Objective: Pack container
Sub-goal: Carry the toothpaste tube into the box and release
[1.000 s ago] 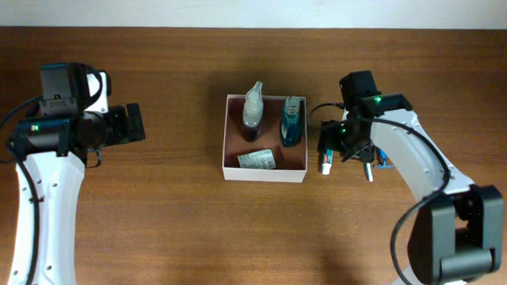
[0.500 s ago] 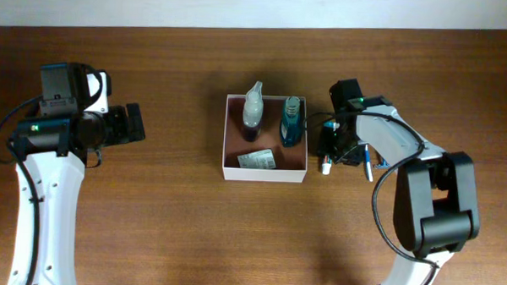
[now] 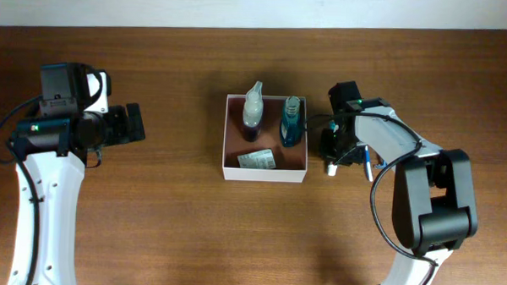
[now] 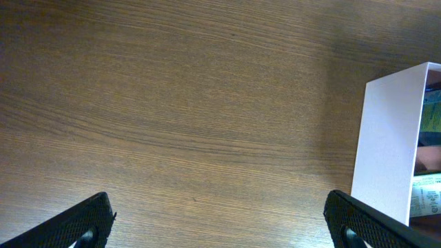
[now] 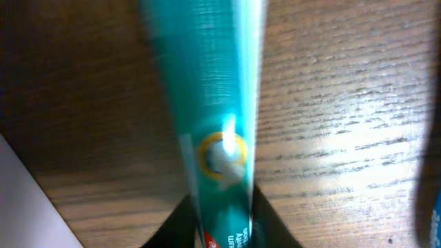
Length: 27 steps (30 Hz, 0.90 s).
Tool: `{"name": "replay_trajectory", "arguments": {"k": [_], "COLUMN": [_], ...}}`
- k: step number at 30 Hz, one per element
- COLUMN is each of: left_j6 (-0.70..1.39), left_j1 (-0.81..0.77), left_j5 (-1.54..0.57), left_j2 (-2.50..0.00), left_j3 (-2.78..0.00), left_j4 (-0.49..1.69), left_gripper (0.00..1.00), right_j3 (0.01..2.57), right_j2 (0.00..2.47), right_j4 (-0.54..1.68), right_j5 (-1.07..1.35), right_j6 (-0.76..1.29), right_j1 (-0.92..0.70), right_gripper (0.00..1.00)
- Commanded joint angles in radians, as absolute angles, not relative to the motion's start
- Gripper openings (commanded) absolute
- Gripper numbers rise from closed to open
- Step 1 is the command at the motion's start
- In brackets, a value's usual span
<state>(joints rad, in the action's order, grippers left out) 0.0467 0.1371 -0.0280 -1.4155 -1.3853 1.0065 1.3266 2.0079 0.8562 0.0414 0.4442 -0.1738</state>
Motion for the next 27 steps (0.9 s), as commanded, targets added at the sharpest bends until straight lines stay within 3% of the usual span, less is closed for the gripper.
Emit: {"name": "replay_trajectory", "arguments": {"k": [1,4,13,20,27], "left_j6": [0.053,0.053,0.053,0.053,0.053], "left_j1": [0.141,0.141,0.141,0.141,0.141], "left_j5": [-0.038,-0.038,-0.038,-0.038,-0.038], "left_j2": [-1.402,-1.402,-1.402,-1.402,-1.402], "left_j3": [-1.395,-1.395,-1.395,-1.395,-1.395], "left_j4": [1.005,1.005,1.005,1.005,1.005], "left_gripper": [1.00,1.00,1.00,1.00,1.00], "right_j3": [1.310,1.311,1.313,1.313,1.312], "right_j2": [2.002,1.945,1.621,1.376,1.417], "right_j4": [0.885,0.929,1.060,1.074,0.898], "right_j5": [0.029,0.029,0.071,0.225,0.226], "right_j6": [0.451,0.451,0.430,0.011,-0.318], "right_j1": [-0.176,-0.176,-0.184,-0.385,-0.522], "right_gripper": [0.13,0.07,0.04,0.04,0.04]}}
